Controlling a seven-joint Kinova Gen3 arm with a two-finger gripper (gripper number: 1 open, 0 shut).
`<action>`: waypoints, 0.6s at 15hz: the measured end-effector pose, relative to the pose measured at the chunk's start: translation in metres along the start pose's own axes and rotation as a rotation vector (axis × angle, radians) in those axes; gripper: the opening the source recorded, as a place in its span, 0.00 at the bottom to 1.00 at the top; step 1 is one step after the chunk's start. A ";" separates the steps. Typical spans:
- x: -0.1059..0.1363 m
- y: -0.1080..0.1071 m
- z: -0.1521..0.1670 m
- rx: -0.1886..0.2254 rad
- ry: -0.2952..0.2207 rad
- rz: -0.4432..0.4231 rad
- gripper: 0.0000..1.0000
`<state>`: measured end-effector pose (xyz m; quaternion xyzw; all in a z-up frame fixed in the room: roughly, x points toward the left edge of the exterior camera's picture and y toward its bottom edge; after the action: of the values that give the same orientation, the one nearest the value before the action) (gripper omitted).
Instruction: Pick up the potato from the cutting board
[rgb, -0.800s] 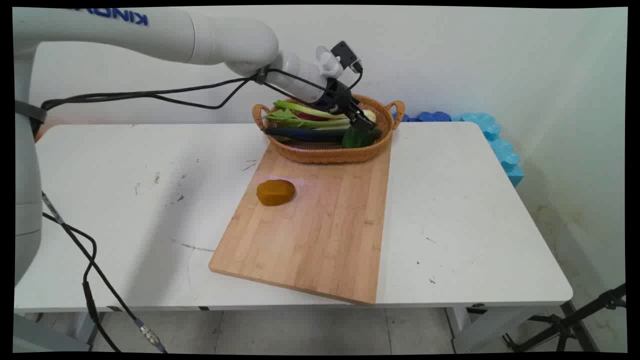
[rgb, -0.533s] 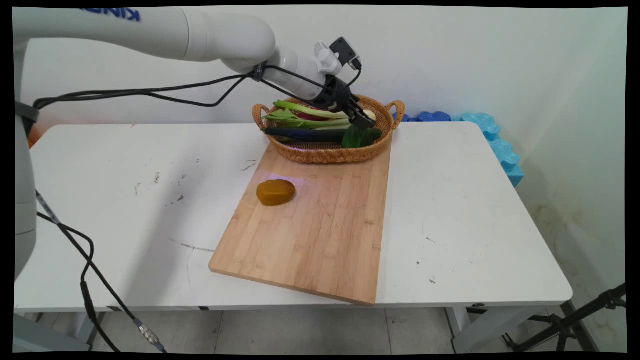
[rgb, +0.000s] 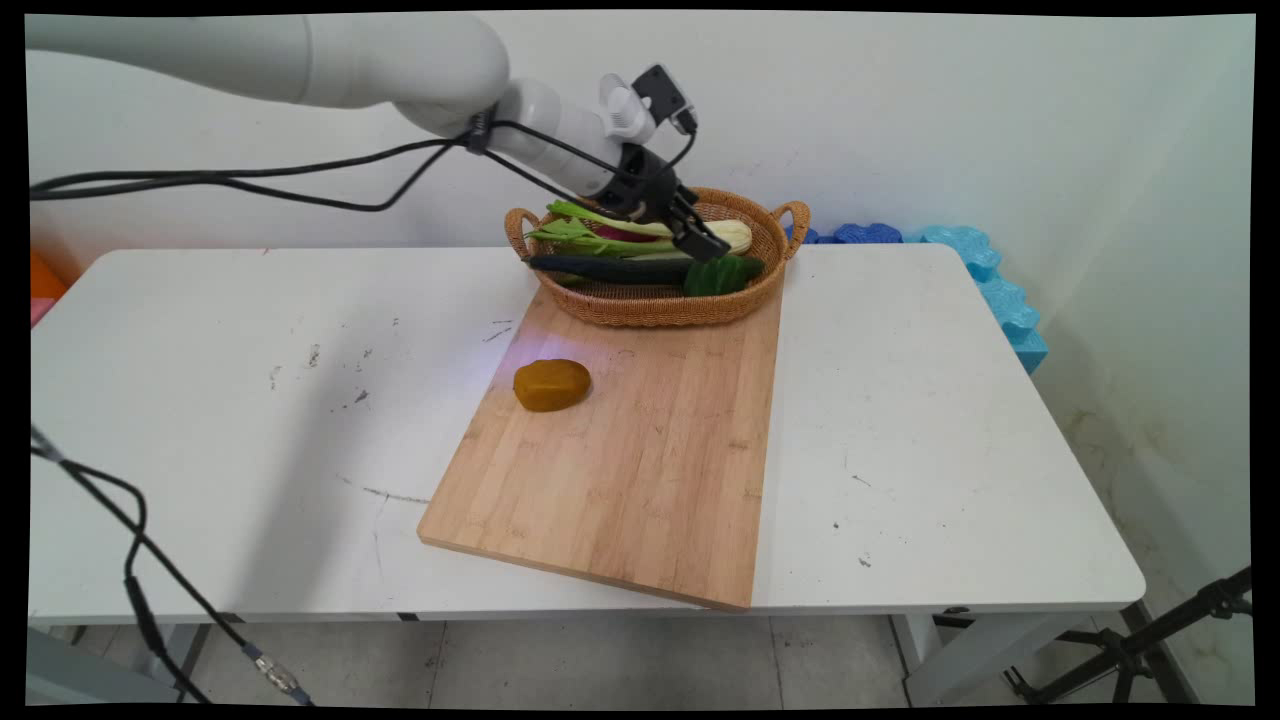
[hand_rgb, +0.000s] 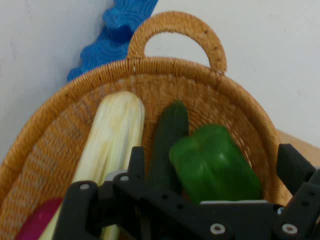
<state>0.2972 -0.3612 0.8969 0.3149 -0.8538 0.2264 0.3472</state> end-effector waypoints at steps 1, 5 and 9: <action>-0.002 0.002 -0.007 -0.003 -0.007 0.001 1.00; -0.017 0.006 -0.038 -0.016 -0.043 0.008 1.00; -0.034 0.010 -0.061 -0.032 -0.079 0.012 1.00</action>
<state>0.3365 -0.3043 0.9101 0.3128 -0.8722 0.2024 0.3169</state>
